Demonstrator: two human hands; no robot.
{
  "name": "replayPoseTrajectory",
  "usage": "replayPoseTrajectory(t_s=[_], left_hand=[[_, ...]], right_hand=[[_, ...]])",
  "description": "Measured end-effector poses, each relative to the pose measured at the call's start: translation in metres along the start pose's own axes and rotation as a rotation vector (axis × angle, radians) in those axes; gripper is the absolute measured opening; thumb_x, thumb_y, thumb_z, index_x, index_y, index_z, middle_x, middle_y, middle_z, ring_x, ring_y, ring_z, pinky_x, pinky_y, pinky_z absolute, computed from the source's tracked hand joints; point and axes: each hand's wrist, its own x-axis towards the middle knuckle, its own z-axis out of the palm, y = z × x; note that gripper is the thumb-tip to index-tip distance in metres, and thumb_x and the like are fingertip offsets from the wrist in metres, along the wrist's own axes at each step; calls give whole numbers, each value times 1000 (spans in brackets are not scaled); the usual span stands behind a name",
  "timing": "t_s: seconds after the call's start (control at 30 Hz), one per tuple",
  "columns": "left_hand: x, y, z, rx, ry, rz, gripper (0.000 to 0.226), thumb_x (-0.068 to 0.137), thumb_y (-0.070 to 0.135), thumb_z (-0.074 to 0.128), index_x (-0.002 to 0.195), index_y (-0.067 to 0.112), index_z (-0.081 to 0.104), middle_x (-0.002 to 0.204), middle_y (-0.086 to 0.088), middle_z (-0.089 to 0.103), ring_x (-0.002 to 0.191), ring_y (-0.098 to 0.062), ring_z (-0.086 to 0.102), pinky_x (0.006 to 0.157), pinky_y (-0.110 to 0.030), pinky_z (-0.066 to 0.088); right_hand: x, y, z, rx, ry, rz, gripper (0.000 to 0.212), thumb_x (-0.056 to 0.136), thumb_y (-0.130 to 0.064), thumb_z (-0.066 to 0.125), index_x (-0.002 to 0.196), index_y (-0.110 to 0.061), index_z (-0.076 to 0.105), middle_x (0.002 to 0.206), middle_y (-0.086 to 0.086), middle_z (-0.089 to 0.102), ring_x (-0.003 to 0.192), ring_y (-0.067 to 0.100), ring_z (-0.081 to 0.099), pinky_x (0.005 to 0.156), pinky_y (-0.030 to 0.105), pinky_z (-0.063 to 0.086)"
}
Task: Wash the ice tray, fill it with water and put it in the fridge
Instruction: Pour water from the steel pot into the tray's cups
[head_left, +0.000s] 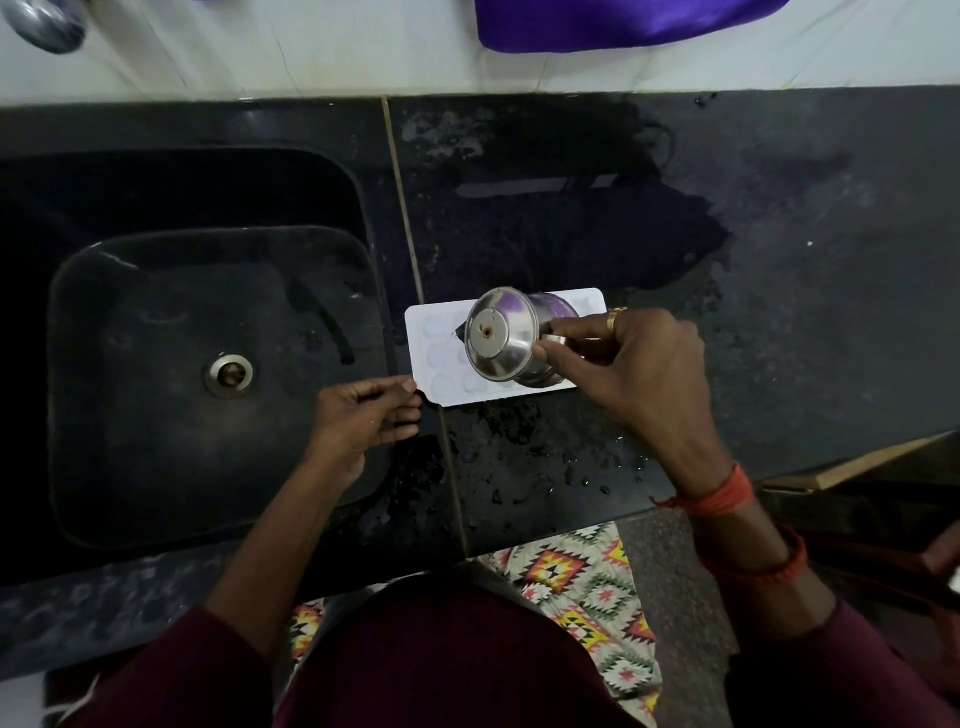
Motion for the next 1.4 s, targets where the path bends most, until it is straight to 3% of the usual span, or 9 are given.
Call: replayPoseTrajectory(t_s=[0.6,0.97,1.4], left_hand=[[1,1,-2,-5,-1,2,10,88,13,75,96,7,75,74,-6,76,61,-10,71,56,-25,60],[2,5,-3,-6,3,13,7,88,13,75,94,8,76,74,-5,76,61,-10,70,57,-25,60],[3,7,-5,-3,10,6,11,88,12,75,97,6,76,76,-6,76,61,-10,70,56,-24,59]], right_hand=[[0,5,3,18,-4,-18,32,77,-52,77,101,-31,81,78,-5,79,73,12,75,73,43,62],[11,-2,-2,140,-3,1,24,79,-45,83,97,-30,81,79,-12,77,71,-4,72,71,29,61],[23,-6,12,81,50,-50,28,80,-48,82,101,-29,81,81,-8,78,74,7,73,74,39,61]])
